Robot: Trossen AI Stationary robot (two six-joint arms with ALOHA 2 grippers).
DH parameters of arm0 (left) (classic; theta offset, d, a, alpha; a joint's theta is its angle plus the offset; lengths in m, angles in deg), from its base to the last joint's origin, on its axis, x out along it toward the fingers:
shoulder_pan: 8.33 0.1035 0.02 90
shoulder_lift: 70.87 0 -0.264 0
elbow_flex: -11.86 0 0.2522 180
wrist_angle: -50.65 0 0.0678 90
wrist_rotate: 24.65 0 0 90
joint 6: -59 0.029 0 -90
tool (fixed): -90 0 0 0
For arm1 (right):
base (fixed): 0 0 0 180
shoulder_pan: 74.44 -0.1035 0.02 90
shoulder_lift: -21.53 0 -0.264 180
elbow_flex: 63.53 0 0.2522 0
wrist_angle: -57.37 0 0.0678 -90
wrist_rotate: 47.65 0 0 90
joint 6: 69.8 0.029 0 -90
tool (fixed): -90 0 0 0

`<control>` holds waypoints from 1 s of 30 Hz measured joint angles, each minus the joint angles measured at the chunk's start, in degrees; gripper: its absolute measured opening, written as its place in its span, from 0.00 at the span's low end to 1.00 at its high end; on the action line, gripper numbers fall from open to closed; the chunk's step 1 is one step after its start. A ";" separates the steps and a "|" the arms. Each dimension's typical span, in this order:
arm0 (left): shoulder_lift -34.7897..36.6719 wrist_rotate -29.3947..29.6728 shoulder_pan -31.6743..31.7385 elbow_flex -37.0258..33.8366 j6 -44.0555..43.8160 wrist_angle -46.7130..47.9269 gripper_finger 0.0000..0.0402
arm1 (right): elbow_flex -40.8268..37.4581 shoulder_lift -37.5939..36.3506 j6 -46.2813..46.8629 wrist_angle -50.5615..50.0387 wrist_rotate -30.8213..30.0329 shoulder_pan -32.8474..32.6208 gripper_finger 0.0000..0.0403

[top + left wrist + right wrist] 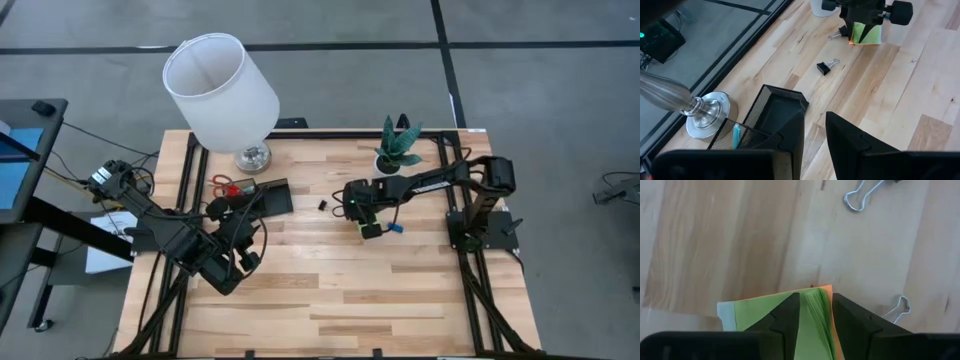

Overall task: Pick and place office supplies into organizer
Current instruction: Put the green sticky notes into the black desk organizer

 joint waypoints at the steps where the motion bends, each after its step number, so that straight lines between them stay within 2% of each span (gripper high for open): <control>1: 0.00 0.00 0.00 0.00 0.00 0.02 0.18 | -0.02 0.06 0.03 -0.13 0.15 0.24 0.28; 6: 0.01 0.05 0.00 0.00 0.00 0.02 0.18 | -0.10 -0.31 1.92 0.07 0.69 0.55 0.24; 10: 0.00 0.25 0.00 0.00 0.00 0.02 0.18 | 1.20 -0.07 4.76 0.44 3.61 0.44 0.11; 13: 0.00 0.29 0.00 0.00 0.00 0.02 0.18 | 2.91 0.15 6.94 0.23 3.46 -0.50 0.02; 19: 0.00 0.47 0.00 0.00 0.07 0.02 0.18 | 10.60 0.13 10.53 1.57 2.86 -3.75 0.02; 22: 0.00 0.47 0.00 0.00 1.35 0.02 0.18 | 14.96 0.07 10.92 9.43 -2.31 -5.48 0.01; 25: 0.00 0.67 0.00 0.00 1.99 0.02 0.18 | 18.01 0.37 13.70 22.22 -6.75 -5.55 0.01; 28: 0.02 0.57 0.00 0.00 1.95 0.00 0.18 | 19.01 0.44 21.21 32.98 -7.65 -3.65 0.01; 30: 0.00 0.20 -0.09 0.00 1.93 0.07 0.18 | 19.08 1.10 25.60 36.71 -7.89 -2.11 0.01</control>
